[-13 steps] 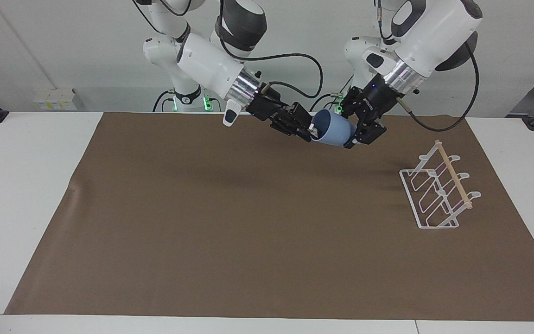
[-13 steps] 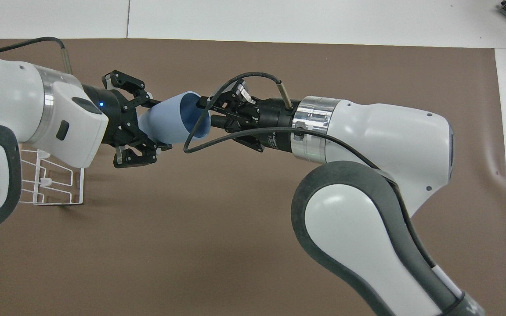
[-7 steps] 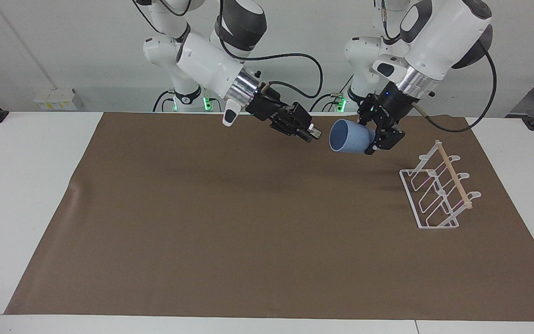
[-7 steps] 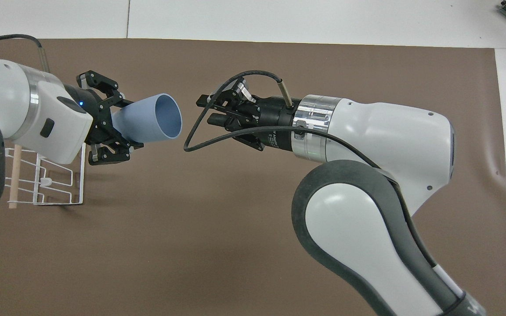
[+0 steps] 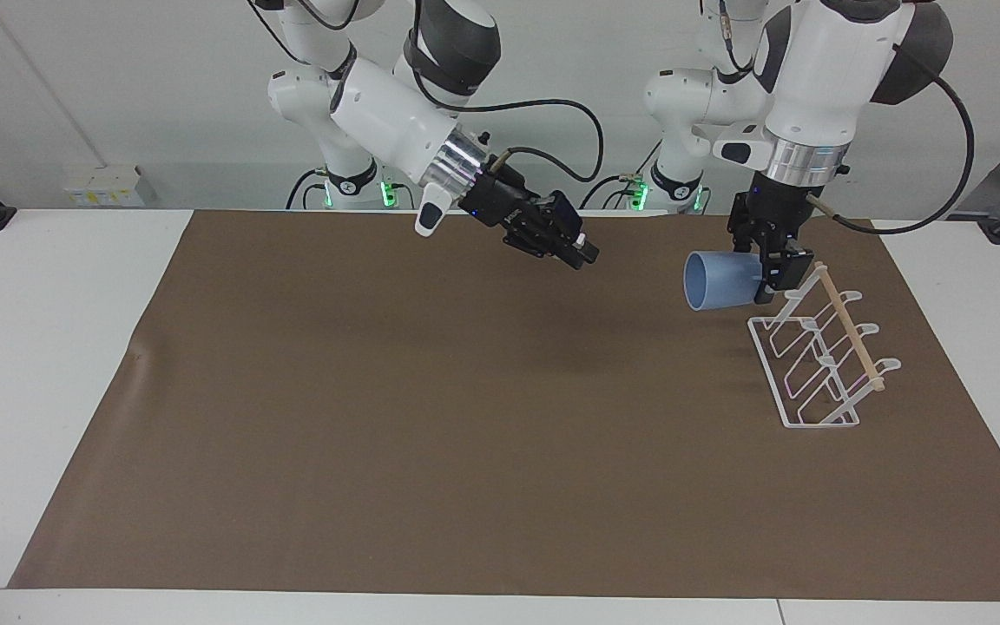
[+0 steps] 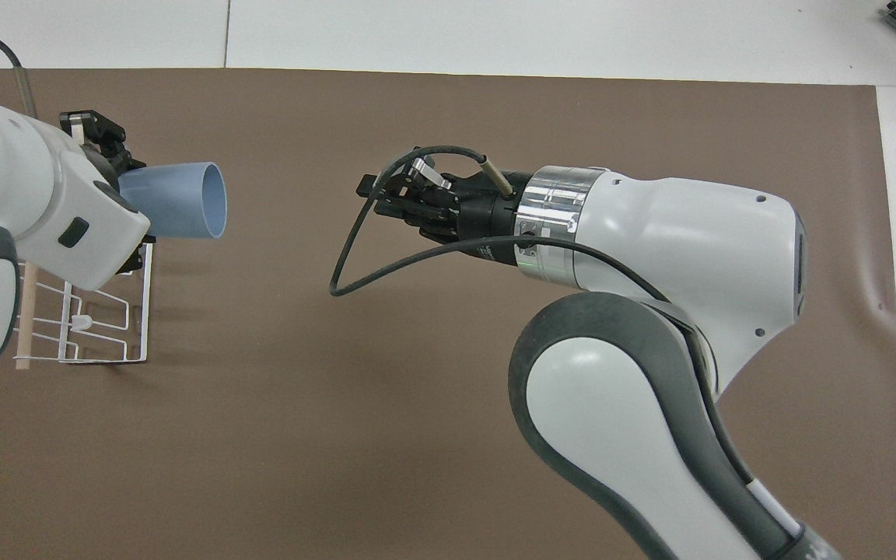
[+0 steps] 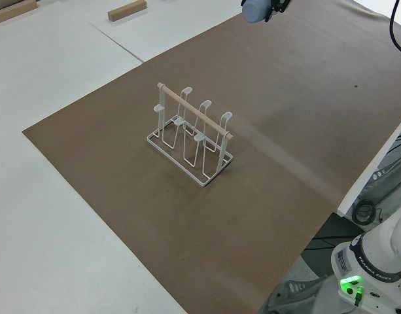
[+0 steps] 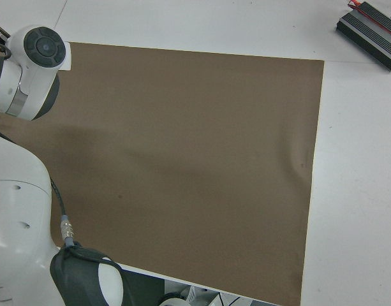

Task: Hang cup on cup holder
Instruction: 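Move the cup toward the rack while the right gripper withdraws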

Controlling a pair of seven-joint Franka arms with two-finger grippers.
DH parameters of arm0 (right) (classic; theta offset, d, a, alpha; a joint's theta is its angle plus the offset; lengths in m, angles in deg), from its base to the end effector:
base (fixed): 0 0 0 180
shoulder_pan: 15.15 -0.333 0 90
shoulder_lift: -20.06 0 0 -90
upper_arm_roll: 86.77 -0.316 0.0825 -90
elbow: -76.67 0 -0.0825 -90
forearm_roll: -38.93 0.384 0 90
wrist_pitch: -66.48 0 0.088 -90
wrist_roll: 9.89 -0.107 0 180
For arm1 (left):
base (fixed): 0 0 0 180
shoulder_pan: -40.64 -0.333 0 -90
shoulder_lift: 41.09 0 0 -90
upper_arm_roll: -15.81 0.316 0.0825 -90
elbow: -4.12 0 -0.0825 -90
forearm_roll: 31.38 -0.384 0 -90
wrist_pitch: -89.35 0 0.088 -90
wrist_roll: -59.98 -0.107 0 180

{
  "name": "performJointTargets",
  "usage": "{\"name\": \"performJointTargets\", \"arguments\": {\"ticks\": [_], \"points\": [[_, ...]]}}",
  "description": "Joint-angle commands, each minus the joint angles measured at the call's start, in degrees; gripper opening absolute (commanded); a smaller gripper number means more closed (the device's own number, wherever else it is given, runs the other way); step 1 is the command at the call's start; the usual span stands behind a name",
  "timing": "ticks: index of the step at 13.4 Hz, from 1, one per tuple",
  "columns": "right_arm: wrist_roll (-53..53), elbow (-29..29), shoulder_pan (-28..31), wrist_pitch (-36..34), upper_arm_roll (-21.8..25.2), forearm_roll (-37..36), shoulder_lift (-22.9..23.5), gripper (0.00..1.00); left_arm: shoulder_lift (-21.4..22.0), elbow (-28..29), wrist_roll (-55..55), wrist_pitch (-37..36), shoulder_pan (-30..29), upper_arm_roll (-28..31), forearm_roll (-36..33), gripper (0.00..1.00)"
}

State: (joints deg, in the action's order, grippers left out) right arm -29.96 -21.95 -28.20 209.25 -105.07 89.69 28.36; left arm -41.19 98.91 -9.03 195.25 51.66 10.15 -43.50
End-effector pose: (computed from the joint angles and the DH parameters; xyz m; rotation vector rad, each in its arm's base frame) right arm 0.5641 0.3240 0.5682 -2.1481 0.4108 -0.2162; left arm 0.5600 -0.1505 0.6118 -2.0650 1.9904 -0.1155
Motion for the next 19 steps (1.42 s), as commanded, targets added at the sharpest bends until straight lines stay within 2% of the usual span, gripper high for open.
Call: {"name": "performJointTargets", "arguments": {"ticks": [1, 3, 5, 7, 9, 11, 14, 15, 17, 19], "points": [[10.38, 0.0, 1.09, -2.74, 0.02, -12.73, 0.93, 0.27, 1.24, 0.66, 0.2, -0.77, 1.02, -0.31, -10.43, 0.0], [16.17, 0.09, 2.58, -7.39, 0.02, -26.95, 0.93, 0.27, 1.68, 1.36, 0.2, -1.82, 1.45, -0.4, -14.06, 0.0], [25.65, 1.83, 3.91, -16.33, -0.07, -41.04, 0.58, 0.27, 2.29, 3.28, 0.28, -2.27, 1.28, -0.31, -16.16, 0.0], [27.01, 6.82, 4.26, -27.13, 0.28, -50.46, 0.14, 0.27, 2.82, 5.13, 0.37, -1.66, 0.41, -0.31, -18.19, 0.0], [27.01, 11.93, 7.49, -36.99, 0.37, -53.39, -0.12, 0.25, 2.04, 5.23, 0.37, -1.39, -2.13, 0.04, -20.73, 0.0], [27.01, 12.3, 11.45, -41.85, 0.55, -53.92, -2.57, 0.27, 0.9, 5.23, 0.37, -1.04, -2.5, 0.04, -23.9, 0.0], [27.01, 12.21, 16.46, -49.23, 0.81, -58.83, -5.21, 0.28, 0.36, 5.32, 1.34, -2.36, -1.8, 0.04, -28.3, 0.0], [27.01, 12.04, 17.96, -50.9, 0.73, -58.93, -5.57, 0.29, -0.94, 5.14, 1.51, -2.27, -1.71, 0.04, -28.74, 0.0], [27.19, 10.55, 21.73, -52.33, 0.64, -58.41, -6.44, 0.41, -2.44, 5.23, 3.88, -1.31, -1.53, -0.05, -31.28, 0.0], [27.1, 8.97, 23.85, -52.33, 0.64, -58.06, -7.15, 0.44, -4.03, 5.23, 7.73, -1.3, -1.44, -0.05, -35.39, 0.0]]}}
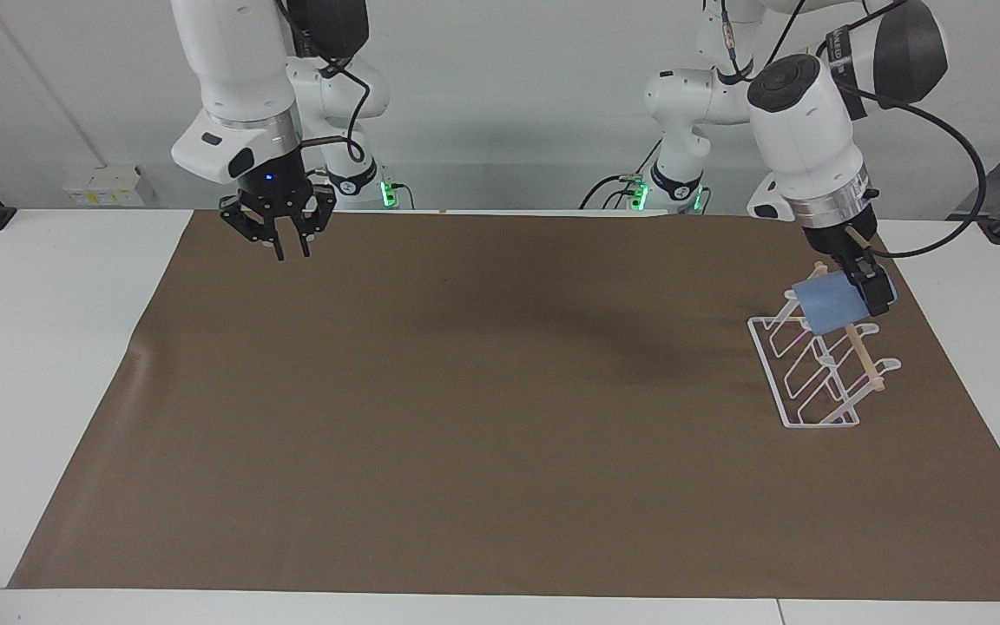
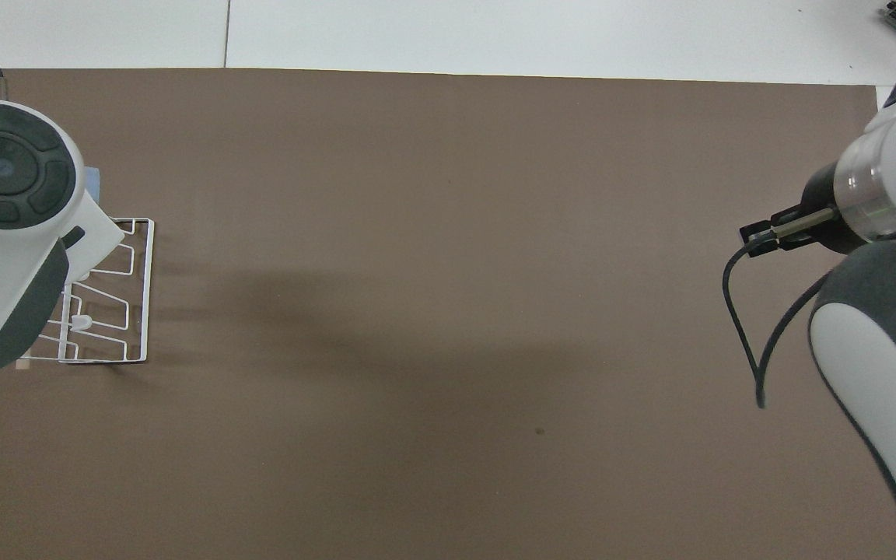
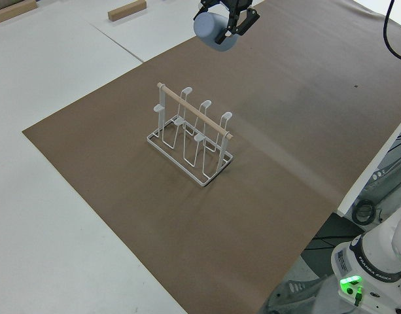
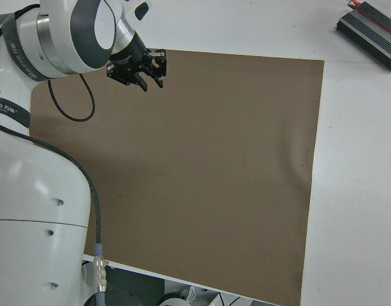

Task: Hang cup on cup holder
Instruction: 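Move the cup toward the rack while the right gripper withdraws, then lower the cup onto the rack's top hook with the left gripper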

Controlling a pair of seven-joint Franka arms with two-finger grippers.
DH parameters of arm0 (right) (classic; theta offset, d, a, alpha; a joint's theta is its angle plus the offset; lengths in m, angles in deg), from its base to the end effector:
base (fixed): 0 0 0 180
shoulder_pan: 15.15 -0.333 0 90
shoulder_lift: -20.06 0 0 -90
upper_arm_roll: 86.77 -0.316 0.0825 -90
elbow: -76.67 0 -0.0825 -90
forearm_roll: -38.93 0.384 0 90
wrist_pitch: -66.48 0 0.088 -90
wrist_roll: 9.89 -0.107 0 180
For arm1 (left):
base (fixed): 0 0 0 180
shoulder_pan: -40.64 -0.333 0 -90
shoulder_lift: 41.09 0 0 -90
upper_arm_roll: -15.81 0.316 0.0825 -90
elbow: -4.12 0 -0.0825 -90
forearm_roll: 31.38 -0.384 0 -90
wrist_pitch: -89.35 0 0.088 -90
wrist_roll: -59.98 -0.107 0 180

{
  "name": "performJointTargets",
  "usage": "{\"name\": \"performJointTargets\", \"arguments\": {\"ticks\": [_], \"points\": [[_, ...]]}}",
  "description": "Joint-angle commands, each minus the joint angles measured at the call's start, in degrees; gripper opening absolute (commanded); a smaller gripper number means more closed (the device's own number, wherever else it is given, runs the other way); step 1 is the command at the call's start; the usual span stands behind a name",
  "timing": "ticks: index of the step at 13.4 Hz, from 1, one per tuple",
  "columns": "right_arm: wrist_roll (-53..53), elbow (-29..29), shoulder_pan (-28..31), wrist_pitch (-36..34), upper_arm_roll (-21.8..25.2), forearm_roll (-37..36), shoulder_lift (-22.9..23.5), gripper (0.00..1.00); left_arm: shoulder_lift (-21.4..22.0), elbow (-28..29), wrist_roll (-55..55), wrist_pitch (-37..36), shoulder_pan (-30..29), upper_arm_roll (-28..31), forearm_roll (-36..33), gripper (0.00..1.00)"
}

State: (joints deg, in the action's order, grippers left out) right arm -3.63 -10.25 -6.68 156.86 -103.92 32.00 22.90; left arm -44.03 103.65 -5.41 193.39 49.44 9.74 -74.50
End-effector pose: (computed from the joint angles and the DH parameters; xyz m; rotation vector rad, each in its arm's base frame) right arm 0.5663 0.0690 0.6244 3.0098 0.3940 0.0231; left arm 0.5821 -0.0949 0.5590 -1.7225 1.7402 0.3660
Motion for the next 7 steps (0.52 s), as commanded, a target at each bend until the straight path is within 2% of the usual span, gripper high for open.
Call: {"name": "performJointTargets", "arguments": {"ticks": [1, 3, 4, 5, 6, 7], "points": [[0.77, -3.25, 3.47, 0.41, -0.52, -0.02, -1.87, 0.45, -2.14, 0.84, 5.87, 0.46, 0.78, 0.36, -6.78, 0.0], [0.68, -3.35, 3.75, 1.2, -0.52, 1.29, -1.88, 0.5, -3.47, 1.8, 8.78, 1.6, 0.26, 0.36, -11.26, 0.0], [0.51, -3.35, 3.75, 1.81, -0.52, 2.17, -1.88, 0.58, -3.3, 3.2, 9.4, 3.26, -0.01, 0.45, -12.76, 0.0], [-0.1, -3.35, 3.75, 1.9, -0.52, 2.35, -1.88, 0.83, -3.21, 3.91, 9.41, 3.54, -0.01, 0.45, -15.82, 0.0], [-1.07, -3.35, 3.75, 1.9, -0.43, 2.44, -1.88, 0.89, -3.03, 5.05, 9.41, 3.97, -0.01, 0.45, -17.77, 0.0], [-3.51, -3.43, 3.92, 1.73, -0.43, 2.44, -1.88, 0.89, -3.03, 5.41, 9.49, 4.24, -0.1, 0.45, -19.18, 0.0]]}}
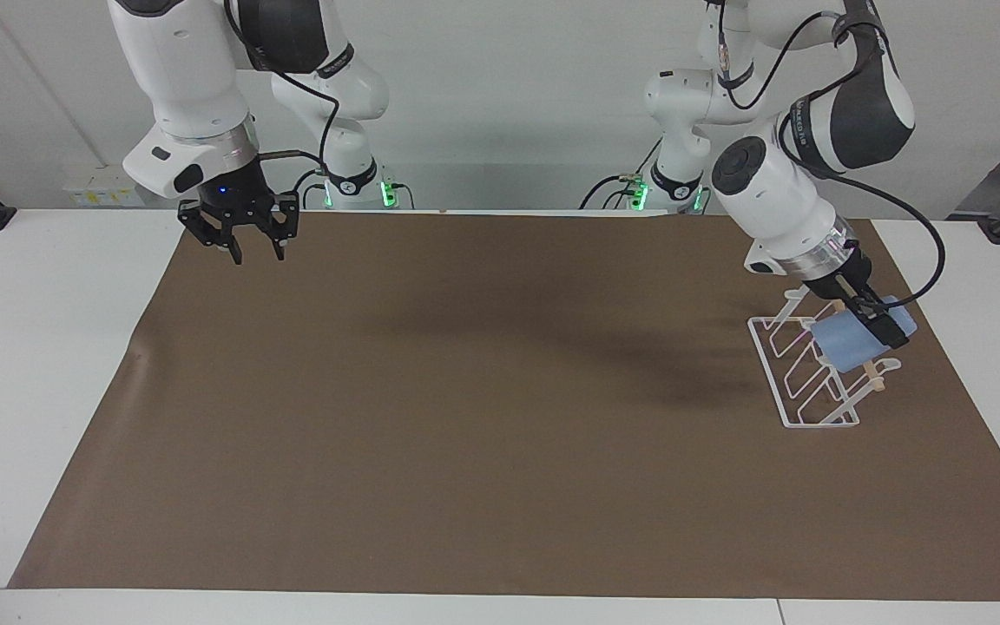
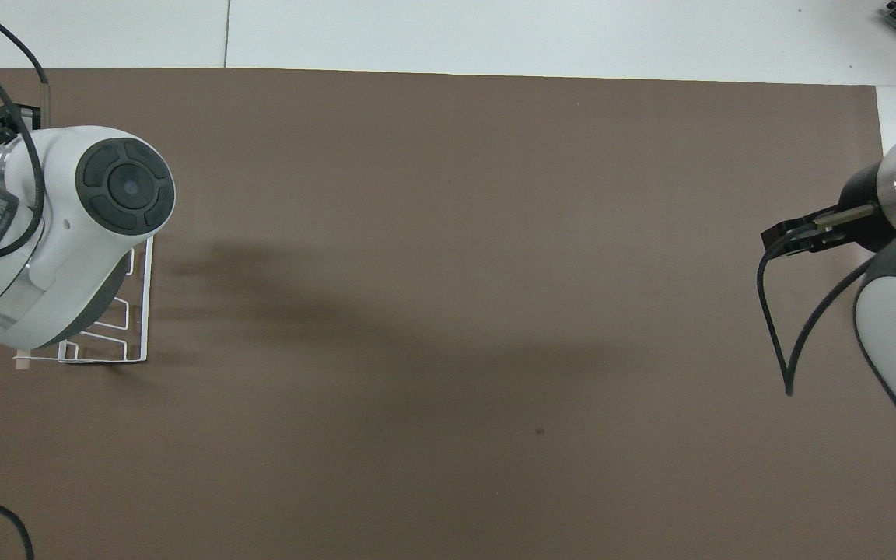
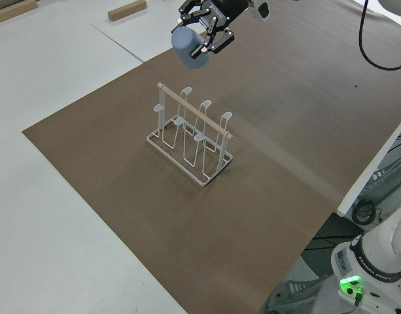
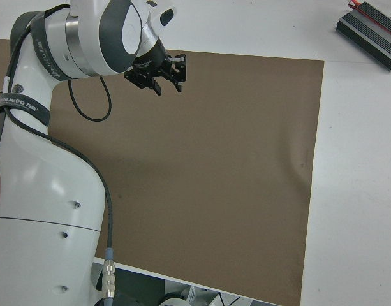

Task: Hang cup on cup holder
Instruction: 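Lower the cup onto the rack's top hook with the left gripper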

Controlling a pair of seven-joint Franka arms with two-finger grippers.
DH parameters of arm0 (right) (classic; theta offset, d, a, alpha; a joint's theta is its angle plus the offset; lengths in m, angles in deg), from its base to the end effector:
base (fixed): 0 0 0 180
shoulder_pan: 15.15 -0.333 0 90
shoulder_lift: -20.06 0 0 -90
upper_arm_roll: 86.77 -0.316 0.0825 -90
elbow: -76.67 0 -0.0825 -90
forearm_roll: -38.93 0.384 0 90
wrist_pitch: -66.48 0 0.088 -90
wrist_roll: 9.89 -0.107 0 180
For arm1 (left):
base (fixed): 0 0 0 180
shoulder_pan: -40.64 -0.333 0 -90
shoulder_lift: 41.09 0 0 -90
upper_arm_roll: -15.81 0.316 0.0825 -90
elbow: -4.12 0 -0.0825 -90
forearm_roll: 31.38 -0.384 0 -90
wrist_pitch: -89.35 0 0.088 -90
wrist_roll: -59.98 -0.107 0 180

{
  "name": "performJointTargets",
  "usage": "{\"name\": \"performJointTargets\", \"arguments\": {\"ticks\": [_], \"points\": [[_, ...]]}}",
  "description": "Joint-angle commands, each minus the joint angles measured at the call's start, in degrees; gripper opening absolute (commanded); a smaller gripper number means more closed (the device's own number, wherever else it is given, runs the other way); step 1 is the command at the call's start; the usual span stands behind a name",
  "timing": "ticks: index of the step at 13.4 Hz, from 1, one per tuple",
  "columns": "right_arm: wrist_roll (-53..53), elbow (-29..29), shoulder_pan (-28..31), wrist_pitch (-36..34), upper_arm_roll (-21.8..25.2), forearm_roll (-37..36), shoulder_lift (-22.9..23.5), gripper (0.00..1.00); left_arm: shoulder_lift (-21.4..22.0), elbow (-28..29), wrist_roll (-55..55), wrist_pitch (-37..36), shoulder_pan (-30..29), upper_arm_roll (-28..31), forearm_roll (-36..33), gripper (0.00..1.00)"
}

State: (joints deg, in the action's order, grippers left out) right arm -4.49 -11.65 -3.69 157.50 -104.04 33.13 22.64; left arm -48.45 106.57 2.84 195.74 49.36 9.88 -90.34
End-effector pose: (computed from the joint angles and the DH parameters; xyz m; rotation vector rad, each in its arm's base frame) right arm 0.5681 0.0431 0.6161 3.0390 0.3002 0.0068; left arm 0.6035 -0.0859 0.5062 -1.5479 1.5919 0.4774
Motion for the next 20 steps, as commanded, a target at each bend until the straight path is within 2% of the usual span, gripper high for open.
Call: {"name": "performJointTargets", "arguments": {"ticks": [1, 3, 6, 8, 10, 12, 14, 18, 19, 20], "points": [[-5.63, -2.04, 1.19, 1.17, -0.4, 1.32, -1.52, 0.88, 1.12, 2.58, 1.59, 2.33, -0.28, 0.31, -4.49, 0.0], [-10.3, -2.04, 1.2, 1.0, -0.4, 1.41, -1.61, 0.88, -0.11, 3.19, 2.47, 1.81, -0.28, 0.31, -7.56, 0.0], [-10.58, -2.04, 1.28, 0.91, -0.4, 1.58, -1.61, 0.88, 0.06, 5.29, 13.09, 0.58, -0.28, 0.31, -7.93, 0.0], [-10.67, -2.22, 2.07, 1.09, -0.31, 5.0, -1.61, 0.89, 0.5, 7.75, 13.2, 0.14, -0.11, 0.31, -9.93, 0.0], [-10.67, -2.3, 2.16, 1.26, -0.31, 5.19, -1.61, 0.91, 0.41, 8.38, 13.2, -0.48, 0.24, 0.31, -10.56, 0.0], [-10.67, -2.22, 2.16, 1.26, -0.31, 5.19, -1.61, 1.0, 0.41, 9.43, 13.2, -0.74, 0.42, 0.31, -11.35, 0.0], [-9.97, -2.22, 2.34, 1.26, -0.31, 5.19, -1.61, 1.0, 1.11, 11.54, 13.2, -0.74, 0.68, 0.31, -12.32, 0.0], [-10.32, -2.22, 2.16, 2.66, -0.4, 5.1, -1.52, 1.0, 1.29, 12.16, 13.2, -0.83, 0.77, 0.31, -12.32, 0.0], [-10.32, -2.22, 2.16, 2.67, -0.31, 5.19, -1.52, 1.0, 1.29, 12.16, 13.2, -0.83, 0.77, 0.31, -12.32, 0.31], [-10.4, -2.22, 2.16, 2.67, -0.31, 5.1, -1.52, 1.0, 1.29, 12.16, 13.03, -0.83, 0.77, 0.31, -12.32, 0.99]]}}
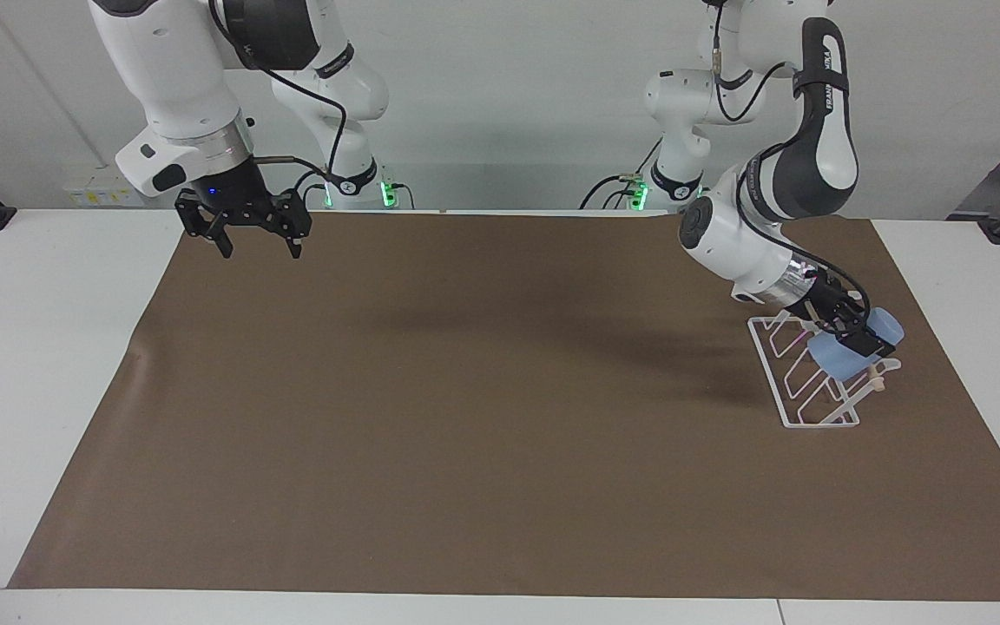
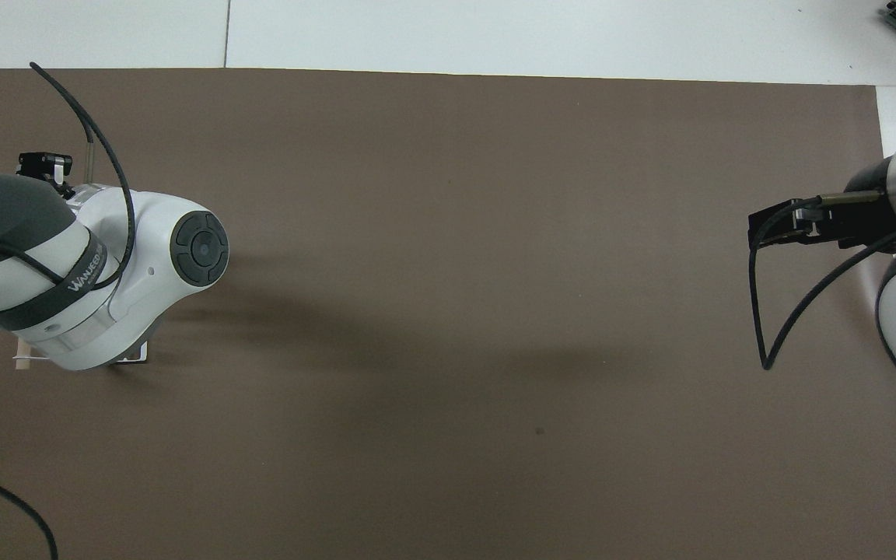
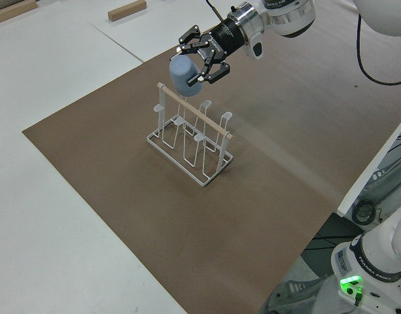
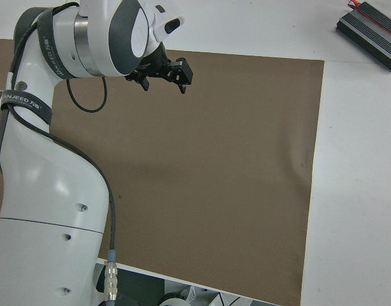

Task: Hang cup on cup holder
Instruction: 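Lower the cup onto the rack's top hook with the left gripper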

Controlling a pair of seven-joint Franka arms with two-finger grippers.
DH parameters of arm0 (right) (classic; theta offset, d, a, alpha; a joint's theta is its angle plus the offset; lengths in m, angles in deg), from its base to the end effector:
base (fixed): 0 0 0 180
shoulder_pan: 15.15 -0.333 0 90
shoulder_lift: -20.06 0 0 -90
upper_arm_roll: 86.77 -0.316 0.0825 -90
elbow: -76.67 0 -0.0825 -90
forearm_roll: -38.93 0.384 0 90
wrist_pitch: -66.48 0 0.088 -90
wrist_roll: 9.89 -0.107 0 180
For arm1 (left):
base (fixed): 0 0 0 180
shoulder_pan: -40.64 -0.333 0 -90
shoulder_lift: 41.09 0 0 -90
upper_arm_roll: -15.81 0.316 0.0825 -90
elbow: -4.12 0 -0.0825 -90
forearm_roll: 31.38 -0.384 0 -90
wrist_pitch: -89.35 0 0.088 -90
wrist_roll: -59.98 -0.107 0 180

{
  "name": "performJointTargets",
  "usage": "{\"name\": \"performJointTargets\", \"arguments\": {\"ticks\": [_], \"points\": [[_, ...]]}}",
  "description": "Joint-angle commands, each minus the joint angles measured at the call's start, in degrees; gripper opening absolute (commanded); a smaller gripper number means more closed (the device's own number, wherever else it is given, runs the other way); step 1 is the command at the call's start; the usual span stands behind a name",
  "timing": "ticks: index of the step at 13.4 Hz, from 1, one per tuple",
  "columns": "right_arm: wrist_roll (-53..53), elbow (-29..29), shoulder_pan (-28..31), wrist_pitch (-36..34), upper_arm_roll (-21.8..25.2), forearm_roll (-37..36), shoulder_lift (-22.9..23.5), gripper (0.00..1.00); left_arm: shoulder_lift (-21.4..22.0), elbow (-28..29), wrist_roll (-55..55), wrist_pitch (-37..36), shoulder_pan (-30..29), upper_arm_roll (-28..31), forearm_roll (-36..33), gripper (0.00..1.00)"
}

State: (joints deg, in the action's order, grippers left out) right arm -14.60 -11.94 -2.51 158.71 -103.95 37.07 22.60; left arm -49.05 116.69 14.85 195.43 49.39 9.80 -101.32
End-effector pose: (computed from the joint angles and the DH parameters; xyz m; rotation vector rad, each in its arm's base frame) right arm 0.5702 0.0380 0.6156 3.1238 -0.0038 0.0349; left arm 0.5827 -0.0753 0.4287 -1.4533 1.4772 0.5724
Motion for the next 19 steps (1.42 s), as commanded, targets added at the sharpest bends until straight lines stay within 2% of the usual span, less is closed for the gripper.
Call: {"name": "performJointTargets", "arguments": {"ticks": [1, 9, 15, 19], "points": [[-0.3, -1.92, 0.98, 1.38, -0.48, 1.24, -1.49, 1.0, 1.9, 2.04, 0.92, -0.52, 0.74, 0.38, -1.42, 1.0], [0.05, -1.92, 1.06, 0.76, -0.39, 1.25, -1.49, 1.0, 2.07, 0.38, 1.53, -4.03, 1.7, 0.03, 0.06, 1.0], [0.05, -1.92, 1.07, 0.76, -0.39, 1.25, -1.49, 1.0, 3.48, -5.95, 4.96, -12.64, 1.62, 0.03, 14.81, 1.0], [-0.04, -1.92, 1.07, 0.76, -0.48, 1.25, -1.49, 1.0, 9.7, -5.96, 4.96, -14.84, 0.39, 0.56, 28.86, 1.0]]}}
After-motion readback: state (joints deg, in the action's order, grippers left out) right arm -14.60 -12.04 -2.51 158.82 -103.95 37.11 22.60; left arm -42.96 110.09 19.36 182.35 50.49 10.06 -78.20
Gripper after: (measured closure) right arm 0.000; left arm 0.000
